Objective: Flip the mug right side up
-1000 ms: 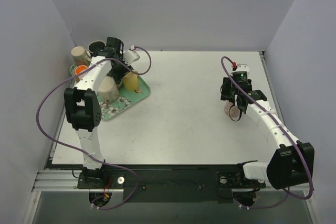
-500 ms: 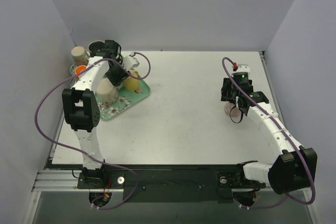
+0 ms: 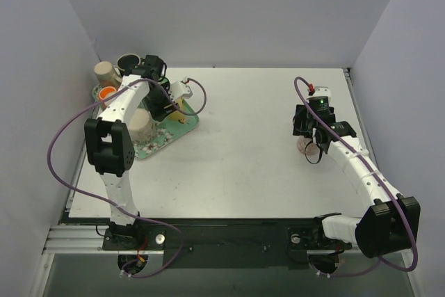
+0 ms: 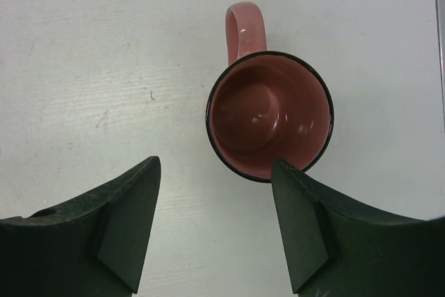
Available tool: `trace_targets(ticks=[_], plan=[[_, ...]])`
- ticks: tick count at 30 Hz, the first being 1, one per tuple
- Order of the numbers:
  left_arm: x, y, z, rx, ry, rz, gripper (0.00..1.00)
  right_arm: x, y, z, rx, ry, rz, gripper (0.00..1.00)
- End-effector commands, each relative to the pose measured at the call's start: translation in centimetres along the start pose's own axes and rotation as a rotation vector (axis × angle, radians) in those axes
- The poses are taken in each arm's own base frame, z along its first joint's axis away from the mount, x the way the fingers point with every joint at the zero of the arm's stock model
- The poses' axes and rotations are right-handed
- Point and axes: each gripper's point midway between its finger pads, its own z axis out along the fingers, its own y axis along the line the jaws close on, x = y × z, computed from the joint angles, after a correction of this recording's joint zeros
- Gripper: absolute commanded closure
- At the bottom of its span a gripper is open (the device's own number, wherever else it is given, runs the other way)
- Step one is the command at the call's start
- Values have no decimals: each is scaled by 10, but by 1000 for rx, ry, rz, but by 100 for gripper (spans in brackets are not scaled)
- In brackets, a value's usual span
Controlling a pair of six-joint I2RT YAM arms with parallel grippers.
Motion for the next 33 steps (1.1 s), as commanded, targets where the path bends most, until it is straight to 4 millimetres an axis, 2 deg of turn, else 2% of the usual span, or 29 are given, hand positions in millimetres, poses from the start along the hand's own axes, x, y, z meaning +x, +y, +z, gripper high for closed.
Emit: trace_targets(ticks=[1, 9, 14, 16, 18, 19, 21, 22, 23, 27, 29, 33], plan=[[-29, 8, -13, -80, -95, 133, 29, -7, -3, -6, 17, -8, -7, 40], [0, 25, 17, -94, 71, 123, 30, -5, -1, -5, 7, -5, -5, 40], [3, 33, 28, -103, 80, 107, 30, -3, 0, -4, 0, -1, -4, 40], [5, 35, 32, -100, 89, 95, 34, -3, 0, -4, 4, -1, -6, 40], [8, 31, 40, -74, 99, 91, 46, -1, -2, -5, 7, -2, -3, 39], [10, 31, 41, -71, 100, 84, 59, -2, -1, -5, 3, -3, -5, 40], [8, 30, 39, -63, 82, 76, 75, -3, -1, -7, -1, -8, -3, 40], [9, 28, 37, -61, 80, 73, 93, -5, 1, -9, -10, -13, -1, 40], [8, 29, 34, -66, 78, 74, 100, -6, 1, -11, -15, -10, -1, 40], [8, 25, 8, -82, 66, 62, 100, -13, 9, -24, -56, -12, -15, 39], [7, 24, -12, -104, 47, 55, 100, -18, 15, -35, -78, -28, -44, 39], [-8, 25, -66, -162, -97, -15, 100, -37, 44, -69, -162, -111, -110, 35]])
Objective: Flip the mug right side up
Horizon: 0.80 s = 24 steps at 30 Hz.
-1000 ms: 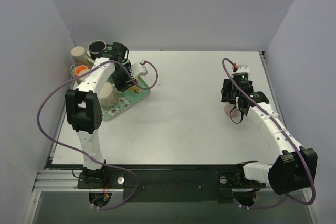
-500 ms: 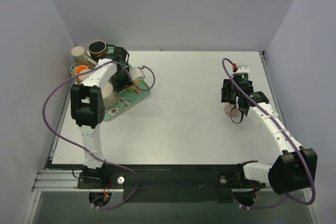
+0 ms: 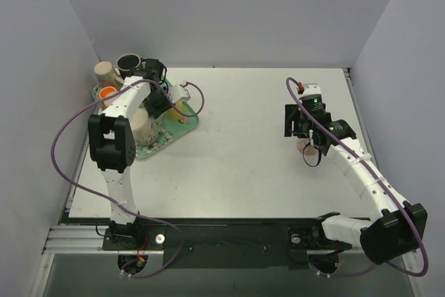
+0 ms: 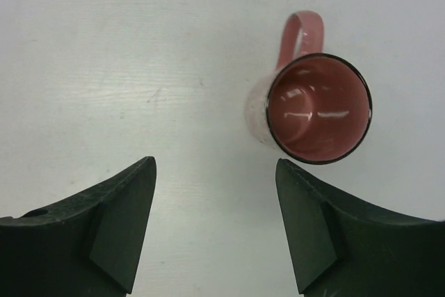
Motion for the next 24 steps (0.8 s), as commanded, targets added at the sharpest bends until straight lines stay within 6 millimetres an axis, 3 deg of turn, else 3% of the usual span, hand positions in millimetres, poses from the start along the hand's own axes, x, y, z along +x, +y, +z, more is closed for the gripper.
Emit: trace_targets(ticks=[1, 3, 7, 9, 11, 12, 13, 14, 15, 18, 22, 24], plan=[[-19, 19, -124, -172, -238, -112, 100, -37, 33, -51, -112, -134, -70, 35], [-26, 21, -158, -181, -357, -189, 100, -48, 52, -70, -162, -183, -69, 33], [-49, 4, -210, -137, -591, -288, 100, -74, 107, -114, -285, -313, -100, 32], [-62, -7, -230, -103, -706, -326, 100, -79, 146, -133, -406, -368, -112, 32], [-84, -25, -253, -12, -853, -335, 100, -81, 205, -163, -704, -390, -64, 32], [-92, -31, -263, 27, -910, -357, 100, -79, 224, -171, -811, -382, -48, 32], [-103, -39, -272, 79, -970, -340, 100, -93, 246, -193, -963, -433, 30, 32], [-109, -47, -278, 141, -998, -387, 100, -93, 258, -193, -1012, -430, 54, 32], [-116, -55, -288, 193, -1039, -375, 100, -106, 268, -209, -1103, -468, 122, 32], [-131, -74, -309, 327, -1117, -389, 100, -119, 287, -209, -1163, -474, 197, 33], [-146, -95, -321, 396, -1159, -361, 100, -133, 308, -223, -1290, -502, 240, 34], [-150, -104, -325, 411, -1172, -338, 100, -134, 317, -221, -1310, -475, 241, 35]])
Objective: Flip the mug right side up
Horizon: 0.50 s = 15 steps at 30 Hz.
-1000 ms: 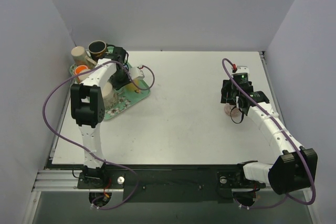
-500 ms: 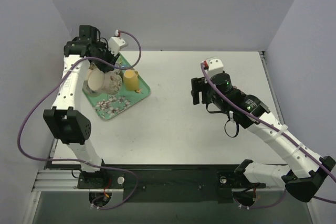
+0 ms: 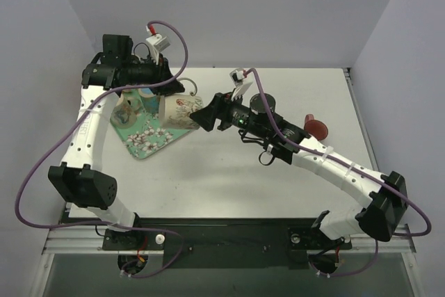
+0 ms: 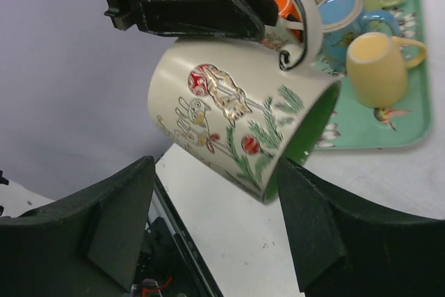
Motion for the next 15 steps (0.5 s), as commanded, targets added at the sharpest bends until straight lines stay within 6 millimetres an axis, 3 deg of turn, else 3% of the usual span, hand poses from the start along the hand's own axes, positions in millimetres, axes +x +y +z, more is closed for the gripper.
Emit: trace_targets(ticks=[1, 5, 9, 12, 15], plan=[[-43, -61, -10, 180, -147, 74, 100, -36, 50, 13, -219, -105, 79, 35], [-54, -75, -13, 239, -190, 54, 100, -28, 51, 24, -240, -66, 123, 39], [-58, -71, -14, 227, -202, 67, 100, -29, 38, 13, -187, -88, 115, 38], [-60, -68, -14, 204, -205, 75, 100, -16, 6, 5, -68, -67, 86, 35], [-59, -69, -15, 204, -202, 86, 100, -19, -13, -5, -21, -93, 109, 31]])
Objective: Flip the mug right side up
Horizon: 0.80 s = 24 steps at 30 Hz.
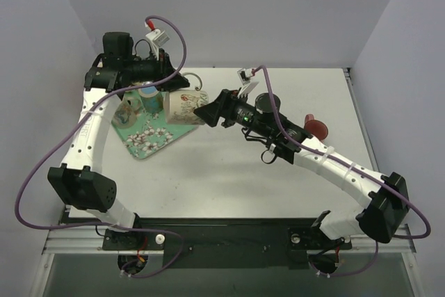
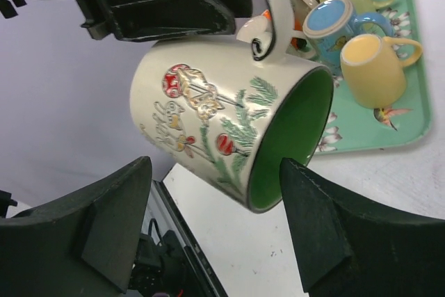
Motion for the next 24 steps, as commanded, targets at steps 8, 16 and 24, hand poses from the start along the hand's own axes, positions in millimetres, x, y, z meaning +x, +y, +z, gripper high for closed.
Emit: trace_targets(ticks=[8, 16, 24], plan=[[-35, -79, -10, 232, -93, 95, 100, -11, 47, -4, -214, -20, -16, 37], [-31, -61, 5, 236, -119, 45, 100, -14, 72, -12, -341, -40, -24, 100], [9, 67, -10, -408, 45, 258, 10, 2, -103, -76, 610, 255, -408, 100]])
